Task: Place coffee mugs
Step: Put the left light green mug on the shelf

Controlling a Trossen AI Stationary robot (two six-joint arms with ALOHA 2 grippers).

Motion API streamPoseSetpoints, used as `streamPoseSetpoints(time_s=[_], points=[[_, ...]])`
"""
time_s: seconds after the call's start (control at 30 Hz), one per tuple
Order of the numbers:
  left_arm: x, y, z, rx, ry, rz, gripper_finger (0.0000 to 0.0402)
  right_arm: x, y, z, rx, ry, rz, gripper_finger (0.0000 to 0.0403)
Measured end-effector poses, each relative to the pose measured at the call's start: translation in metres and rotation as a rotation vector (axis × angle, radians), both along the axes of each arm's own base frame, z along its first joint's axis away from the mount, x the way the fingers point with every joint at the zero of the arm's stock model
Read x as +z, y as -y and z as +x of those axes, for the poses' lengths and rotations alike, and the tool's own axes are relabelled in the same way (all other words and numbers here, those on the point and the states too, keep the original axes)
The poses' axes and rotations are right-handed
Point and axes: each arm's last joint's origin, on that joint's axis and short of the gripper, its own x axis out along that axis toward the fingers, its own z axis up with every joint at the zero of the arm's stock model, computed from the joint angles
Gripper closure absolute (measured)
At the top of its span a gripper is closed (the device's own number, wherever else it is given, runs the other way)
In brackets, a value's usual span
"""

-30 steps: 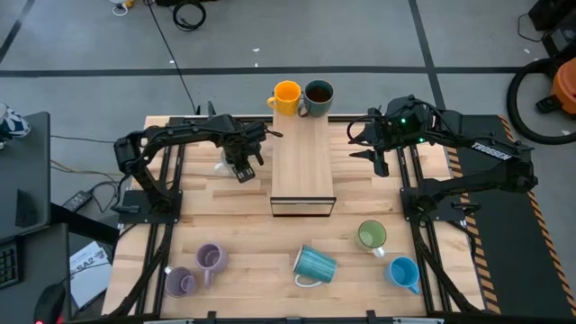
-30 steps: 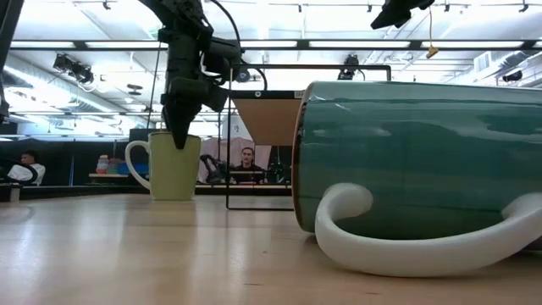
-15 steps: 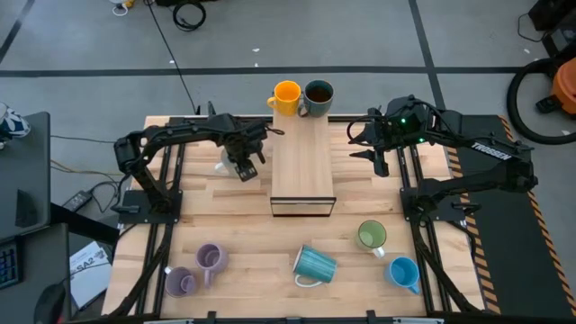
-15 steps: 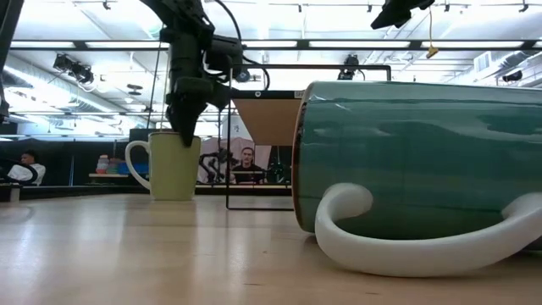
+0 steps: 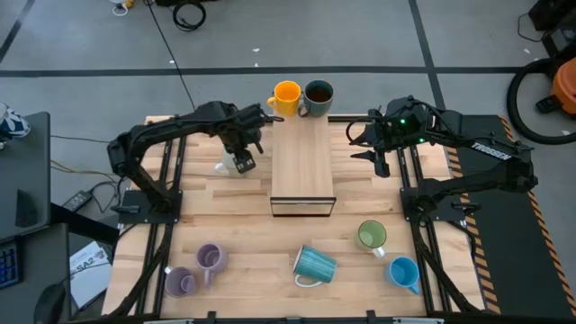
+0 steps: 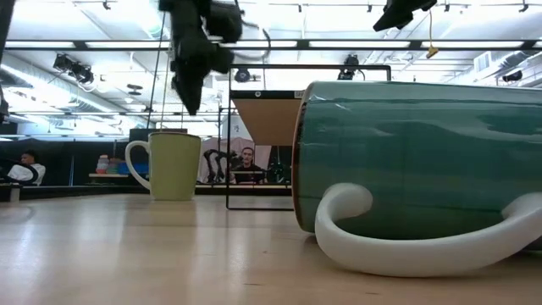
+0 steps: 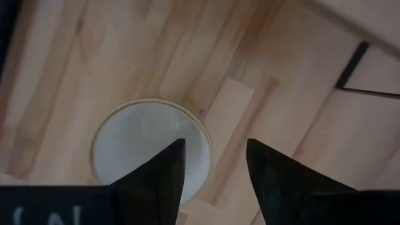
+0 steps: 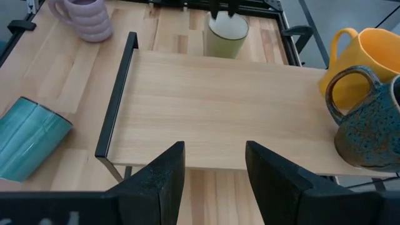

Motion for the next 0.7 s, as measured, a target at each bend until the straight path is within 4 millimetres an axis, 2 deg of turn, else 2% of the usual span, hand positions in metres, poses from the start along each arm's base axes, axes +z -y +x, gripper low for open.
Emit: streamPoseSetpoints(time_s=[0.23, 0.33, 0.5, 0.7], points=[[0.045, 0.019, -0.038, 0.026, 0.127, 0.048, 0.0225, 0.0, 0.0, 0.0, -0.007, 0.001, 0.009, 0.0229], [0.05, 0.031, -0.059, 0.028, 0.165, 0.062, 0.0225, 0.0, 0.0, 0.0, -0.024, 0.003, 0.031, 0.0229], [0.031, 0.045, -0.092, 0.11, 0.168, 0.114, 0.0225, 0.0, 0.0, 0.0, -0.04, 0.005, 0.054, 0.0229], [-0.011, 0.052, -0.114, 0.146, 0.172, 0.137, 0.0225, 0.0, 0.0, 0.0, -0.04, 0.006, 0.053, 0.023]])
